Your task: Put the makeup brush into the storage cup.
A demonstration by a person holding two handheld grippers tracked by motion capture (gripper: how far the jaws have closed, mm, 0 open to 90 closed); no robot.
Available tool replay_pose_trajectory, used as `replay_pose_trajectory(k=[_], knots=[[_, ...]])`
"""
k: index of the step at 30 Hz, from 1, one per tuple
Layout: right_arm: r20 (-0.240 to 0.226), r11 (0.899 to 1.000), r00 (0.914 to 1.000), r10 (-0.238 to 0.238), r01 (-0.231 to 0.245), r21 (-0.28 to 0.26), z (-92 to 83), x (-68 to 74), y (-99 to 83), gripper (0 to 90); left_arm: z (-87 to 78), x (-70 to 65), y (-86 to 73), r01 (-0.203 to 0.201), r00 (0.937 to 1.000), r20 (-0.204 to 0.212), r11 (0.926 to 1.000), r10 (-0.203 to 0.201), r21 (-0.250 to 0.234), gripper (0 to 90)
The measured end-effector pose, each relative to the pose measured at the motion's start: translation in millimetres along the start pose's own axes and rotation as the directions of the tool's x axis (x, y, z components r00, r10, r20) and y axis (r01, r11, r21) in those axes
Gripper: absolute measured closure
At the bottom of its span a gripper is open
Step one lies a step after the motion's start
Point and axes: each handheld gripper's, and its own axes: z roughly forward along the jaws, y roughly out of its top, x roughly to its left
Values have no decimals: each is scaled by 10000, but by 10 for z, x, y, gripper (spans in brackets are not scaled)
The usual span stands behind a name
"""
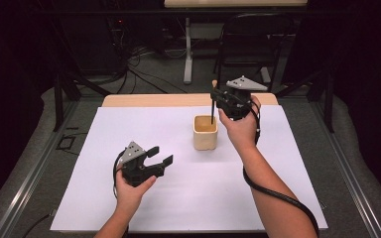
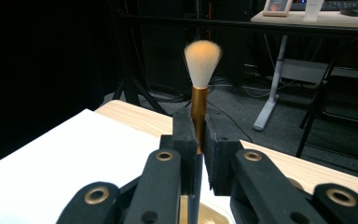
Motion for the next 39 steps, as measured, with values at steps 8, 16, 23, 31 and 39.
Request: replay_pose_trajectory(k=[8,16,23,31,39], knots=[[-34,9999,9999,-105,105,23,50,54,6,839,-6,-3,7,-34,10000,17,10000,34,-41,345],[2,9999,9999,-108,108,61,58,53,-7,839,-3,-1,6,-23,10000,34,10000,23,-50,345],[8,9999,9999,-141,141,80,71,51,-24,839,-4,-1,7,-25,10000,12,10000,25,-52,345],[49,9997,9999,-153,152,175,101,53,-69,839,-4,-2,7,-33,10000,24,10000,33,-57,345],[92,9995,9999,-103,100,313,137,37,-152,839,-2,-3,6,-12,10000,30,10000,12,-25,345]])
